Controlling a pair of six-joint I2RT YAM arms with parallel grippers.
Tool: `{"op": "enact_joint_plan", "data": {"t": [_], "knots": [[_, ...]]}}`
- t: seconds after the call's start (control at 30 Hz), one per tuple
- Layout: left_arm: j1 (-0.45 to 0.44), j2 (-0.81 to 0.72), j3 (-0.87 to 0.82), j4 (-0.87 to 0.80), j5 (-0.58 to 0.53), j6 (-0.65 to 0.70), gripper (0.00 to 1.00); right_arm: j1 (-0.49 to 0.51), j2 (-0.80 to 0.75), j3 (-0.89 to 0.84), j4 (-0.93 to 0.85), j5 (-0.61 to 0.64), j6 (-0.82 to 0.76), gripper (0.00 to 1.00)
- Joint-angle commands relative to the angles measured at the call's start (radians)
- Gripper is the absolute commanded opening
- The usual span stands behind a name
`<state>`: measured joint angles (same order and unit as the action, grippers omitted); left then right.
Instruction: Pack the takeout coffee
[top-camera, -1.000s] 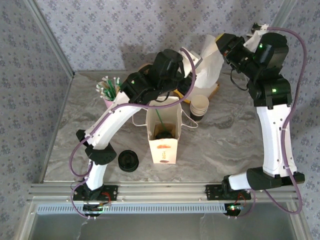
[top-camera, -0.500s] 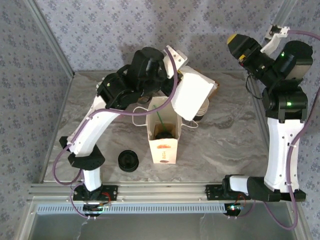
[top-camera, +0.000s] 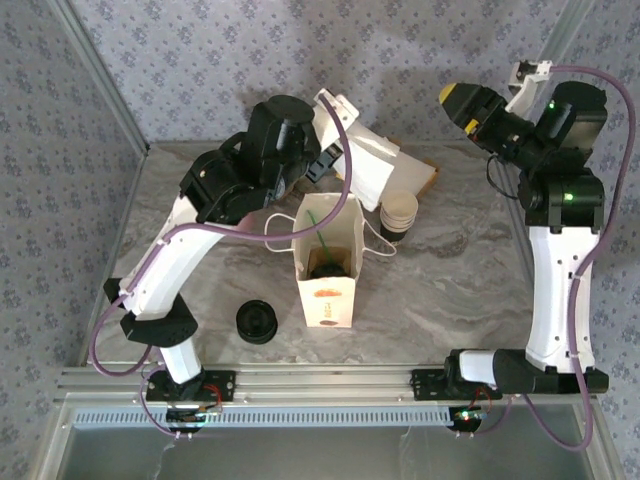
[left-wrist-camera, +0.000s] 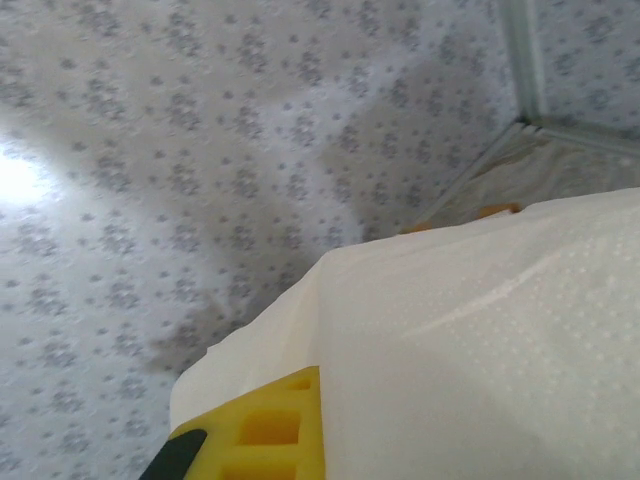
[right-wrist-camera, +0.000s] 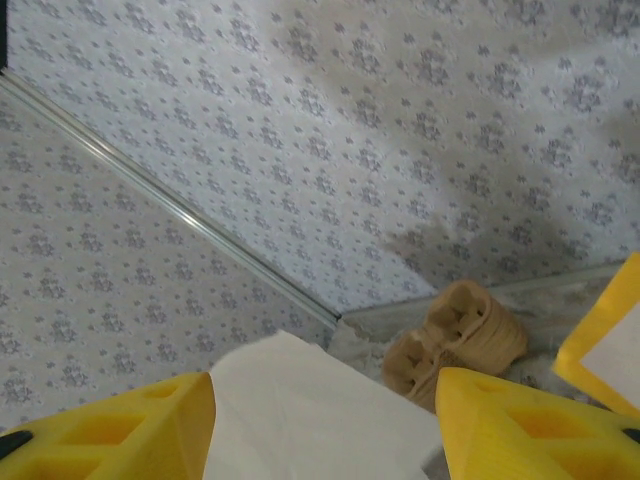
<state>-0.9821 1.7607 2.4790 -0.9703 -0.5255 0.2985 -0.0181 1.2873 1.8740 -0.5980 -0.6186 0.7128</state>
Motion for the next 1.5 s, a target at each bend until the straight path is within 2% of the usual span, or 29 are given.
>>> {"op": "enact_joint_plan", "data": {"t": [0.0,0.1,0.27,0.43,0.57,0.8,1.0,1.13,1.2,1.3,1.4,1.47], "knots": [[0.002,-0.026,0.022,0.003,-0.163,0.023,0.0,0.009,-0.052,-0.073,-0.009,-0.036,-0.028,0.61],[0.002,-0.065,-0.062,0.087,-0.153,0.093,0.0,0.014,-0.06,-0.092,-0.008,-0.029,-0.034,0.62],[0.002,-0.147,-0.201,0.26,-0.051,0.18,0.0,0.044,0.023,0.007,-0.04,-0.026,-0.067,0.62],[0.002,-0.159,-0.192,0.272,0.029,0.245,0.0,0.099,0.126,0.141,-0.083,-0.013,-0.077,0.62],[0.001,-0.183,-0.208,0.286,0.085,0.301,0.0,0.163,0.193,0.241,-0.148,-0.017,-0.16,0.63],[0.001,-0.256,-0.261,0.354,0.28,0.278,0.0,0.27,0.239,0.313,-0.266,-0.118,-0.31,0.62],[0.002,-0.244,-0.215,0.249,0.353,0.223,0.0,0.361,0.166,0.235,-0.305,-0.168,-0.471,0.61],[0.002,-0.255,-0.234,0.25,0.349,0.159,0.0,0.372,0.103,0.126,-0.258,-0.201,-0.461,0.65],[0.003,-0.26,-0.241,0.255,0.317,0.121,0.0,0.362,0.062,0.07,-0.22,-0.174,-0.448,0.66],[0.005,-0.252,-0.222,0.236,0.247,0.064,0.0,0.342,-0.009,0.001,-0.18,-0.068,-0.47,0.67],[0.011,-0.219,-0.143,0.161,0.203,-0.005,0.0,0.34,-0.107,-0.106,-0.073,0.04,-0.562,0.68],[0.013,-0.2,-0.106,0.119,0.217,-0.041,0.0,0.351,-0.178,-0.209,0.061,0.091,-0.645,0.73]]}}
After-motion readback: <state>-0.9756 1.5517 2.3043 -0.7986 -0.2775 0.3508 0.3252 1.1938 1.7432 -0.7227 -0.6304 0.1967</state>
